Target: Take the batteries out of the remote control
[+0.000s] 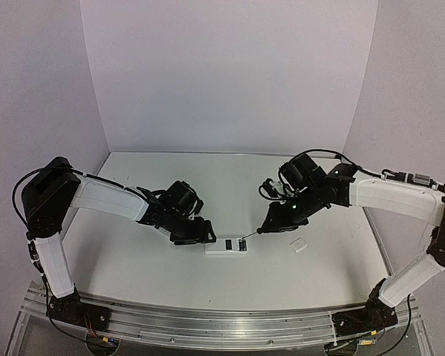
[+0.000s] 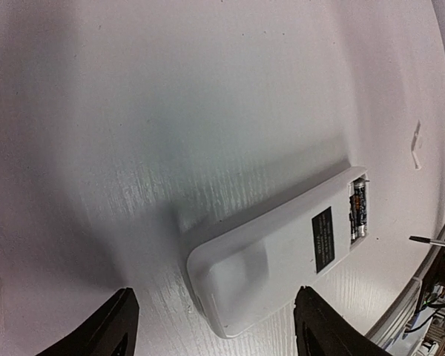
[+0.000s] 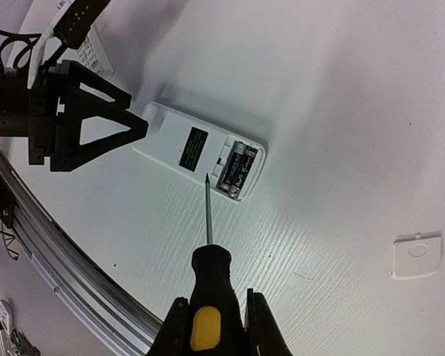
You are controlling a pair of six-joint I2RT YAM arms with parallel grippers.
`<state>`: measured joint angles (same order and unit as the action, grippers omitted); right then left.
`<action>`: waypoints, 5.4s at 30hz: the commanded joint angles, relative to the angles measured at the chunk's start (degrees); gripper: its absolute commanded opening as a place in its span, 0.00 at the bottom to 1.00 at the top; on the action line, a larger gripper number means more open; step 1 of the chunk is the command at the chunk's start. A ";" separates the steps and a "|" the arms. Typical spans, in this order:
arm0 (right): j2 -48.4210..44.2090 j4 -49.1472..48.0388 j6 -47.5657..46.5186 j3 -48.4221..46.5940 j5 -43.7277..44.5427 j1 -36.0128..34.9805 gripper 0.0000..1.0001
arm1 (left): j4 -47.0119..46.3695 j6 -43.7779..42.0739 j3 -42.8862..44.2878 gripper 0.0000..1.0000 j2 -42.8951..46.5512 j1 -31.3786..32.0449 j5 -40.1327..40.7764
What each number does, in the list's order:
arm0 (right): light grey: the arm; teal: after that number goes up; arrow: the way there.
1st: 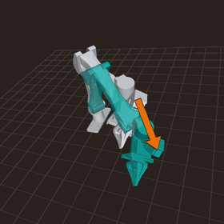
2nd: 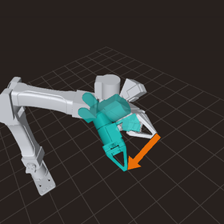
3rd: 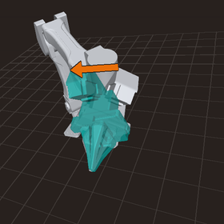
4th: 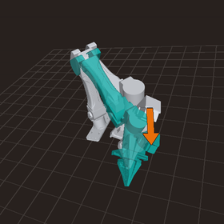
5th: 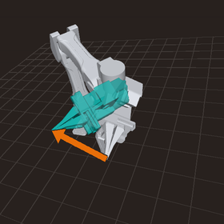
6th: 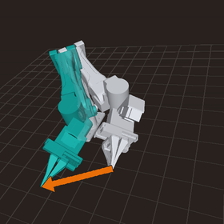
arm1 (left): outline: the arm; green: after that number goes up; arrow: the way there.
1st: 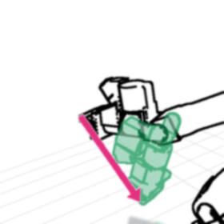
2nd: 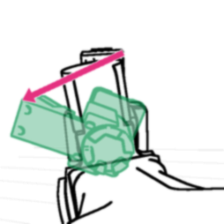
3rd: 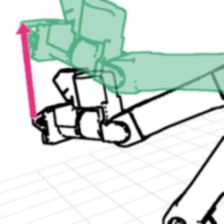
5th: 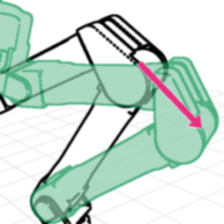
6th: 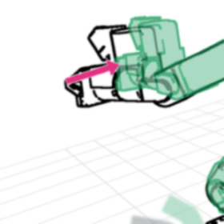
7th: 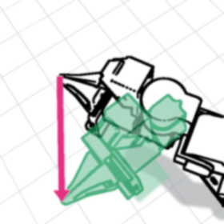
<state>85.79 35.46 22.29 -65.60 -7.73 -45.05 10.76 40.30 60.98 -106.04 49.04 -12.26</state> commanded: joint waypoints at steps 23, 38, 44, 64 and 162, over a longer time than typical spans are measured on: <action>6.74 2.33 2.00 -6.41 1.73 -0.85 0.00 | 8.28 -1.22 6.67 0.49 -5.37 4.18 9.95; 8.96 5.29 3.88 -8.14 1.98 -0.97 0.00 | 7.62 -2.05 7.07 0.50 -5.24 4.23 9.27; 10.22 6.28 4.51 -8.89 2.71 -1.06 0.00 | 7.62 -2.40 7.43 0.51 -5.32 4.31 9.27; 15.22 12.23 4.90 -13.66 6.95 -1.83 0.00 | 7.79 -2.41 8.22 0.51 -5.25 5.27 9.93; -12.06 -27.27 10.17 22.15 -9.26 7.95 0.00 | 8.61 -1.79 7.70 0.47 -3.27 5.00 13.13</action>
<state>75.69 1.43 35.59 -41.69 -18.79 -36.80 15.46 40.18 68.23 -112.18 54.06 1.58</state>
